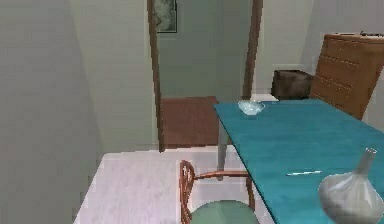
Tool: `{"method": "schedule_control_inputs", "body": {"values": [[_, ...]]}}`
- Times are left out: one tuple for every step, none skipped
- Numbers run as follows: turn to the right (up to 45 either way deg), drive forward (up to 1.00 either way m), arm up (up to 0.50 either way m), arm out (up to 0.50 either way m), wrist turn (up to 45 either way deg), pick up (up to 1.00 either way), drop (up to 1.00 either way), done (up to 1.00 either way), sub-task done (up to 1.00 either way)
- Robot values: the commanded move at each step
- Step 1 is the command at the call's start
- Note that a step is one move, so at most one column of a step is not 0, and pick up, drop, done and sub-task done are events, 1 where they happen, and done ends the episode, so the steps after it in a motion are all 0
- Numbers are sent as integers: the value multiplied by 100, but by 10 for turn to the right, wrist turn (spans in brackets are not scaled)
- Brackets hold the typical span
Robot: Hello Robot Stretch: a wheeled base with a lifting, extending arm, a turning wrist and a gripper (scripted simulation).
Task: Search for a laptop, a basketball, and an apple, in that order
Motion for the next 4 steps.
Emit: {"method": "schedule_control_inputs", "body": {"values": [[450,0,0,0,0,0,0,0,0],[450,0,0,0,0,0,0,0,0],[450,0,0,0,0,0,0,0,0],[120,0,0,0,0,0,0,0,0]]}}
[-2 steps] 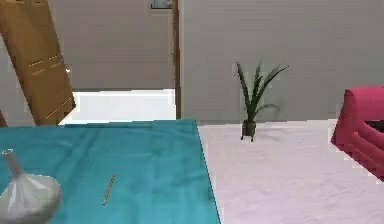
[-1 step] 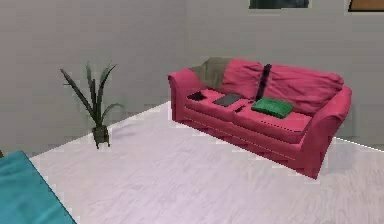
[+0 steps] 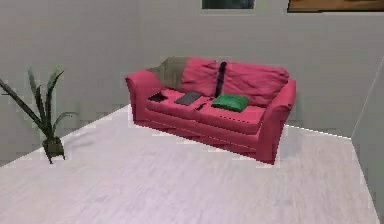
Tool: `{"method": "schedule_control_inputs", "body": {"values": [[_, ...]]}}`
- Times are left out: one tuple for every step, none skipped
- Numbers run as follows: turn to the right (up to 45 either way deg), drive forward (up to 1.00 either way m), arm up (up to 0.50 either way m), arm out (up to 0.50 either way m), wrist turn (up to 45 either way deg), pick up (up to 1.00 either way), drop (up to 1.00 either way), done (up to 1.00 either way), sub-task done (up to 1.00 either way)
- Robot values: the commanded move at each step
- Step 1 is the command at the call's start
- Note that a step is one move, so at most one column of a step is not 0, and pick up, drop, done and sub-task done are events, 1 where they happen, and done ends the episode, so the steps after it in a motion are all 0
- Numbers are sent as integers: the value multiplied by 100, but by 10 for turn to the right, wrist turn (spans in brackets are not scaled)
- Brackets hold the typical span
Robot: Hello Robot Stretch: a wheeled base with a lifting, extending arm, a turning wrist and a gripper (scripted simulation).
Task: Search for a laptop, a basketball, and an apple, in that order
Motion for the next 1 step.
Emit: {"method": "schedule_control_inputs", "body": {"values": [[0,55,0,0,0,0,0,0,0]]}}
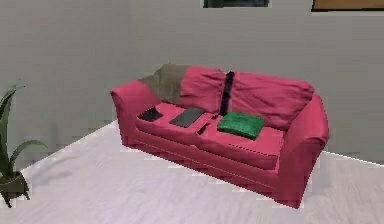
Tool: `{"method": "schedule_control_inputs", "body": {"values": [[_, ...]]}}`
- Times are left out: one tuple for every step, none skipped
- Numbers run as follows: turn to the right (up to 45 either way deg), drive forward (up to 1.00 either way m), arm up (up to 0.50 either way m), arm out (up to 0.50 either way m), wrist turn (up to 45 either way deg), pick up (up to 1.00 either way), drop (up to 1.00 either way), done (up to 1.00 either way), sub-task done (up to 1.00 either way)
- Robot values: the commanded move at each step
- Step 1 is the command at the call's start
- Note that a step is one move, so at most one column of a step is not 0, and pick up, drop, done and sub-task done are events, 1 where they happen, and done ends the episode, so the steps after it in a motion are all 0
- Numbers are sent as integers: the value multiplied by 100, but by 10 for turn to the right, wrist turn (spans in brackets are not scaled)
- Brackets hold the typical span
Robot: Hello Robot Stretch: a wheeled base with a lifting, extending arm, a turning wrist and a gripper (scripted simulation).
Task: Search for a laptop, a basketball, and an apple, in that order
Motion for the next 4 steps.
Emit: {"method": "schedule_control_inputs", "body": {"values": [[-450,0,0,0,0,0,0,0,0],[-150,0,0,0,0,0,0,0,0],[0,100,0,0,0,0,0,0,0],[-60,0,0,0,0,0,0,0,0]]}}
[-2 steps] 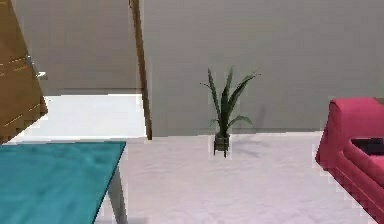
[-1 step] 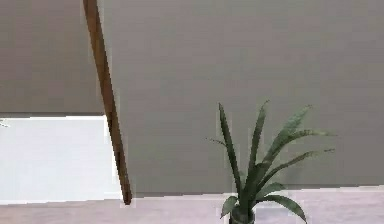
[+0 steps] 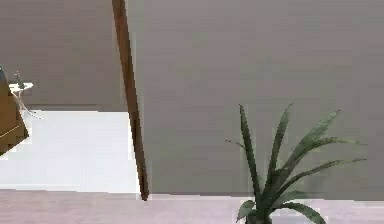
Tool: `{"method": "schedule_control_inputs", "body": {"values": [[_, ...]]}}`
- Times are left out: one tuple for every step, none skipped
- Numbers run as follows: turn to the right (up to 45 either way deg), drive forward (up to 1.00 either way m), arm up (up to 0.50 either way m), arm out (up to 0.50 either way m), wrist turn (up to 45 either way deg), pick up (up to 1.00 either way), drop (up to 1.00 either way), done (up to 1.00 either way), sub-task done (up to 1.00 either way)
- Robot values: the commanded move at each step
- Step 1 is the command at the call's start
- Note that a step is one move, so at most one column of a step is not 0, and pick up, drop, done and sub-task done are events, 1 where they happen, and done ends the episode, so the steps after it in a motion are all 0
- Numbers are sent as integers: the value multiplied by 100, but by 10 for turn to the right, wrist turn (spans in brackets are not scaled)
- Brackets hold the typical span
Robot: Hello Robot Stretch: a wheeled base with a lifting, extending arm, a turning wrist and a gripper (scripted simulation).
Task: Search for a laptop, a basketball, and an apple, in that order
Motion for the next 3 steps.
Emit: {"method": "schedule_control_inputs", "body": {"values": [[0,25,0,0,0,0,0,0,0],[-450,0,0,0,0,0,0,0,0],[0,100,0,0,0,0,0,0,0]]}}
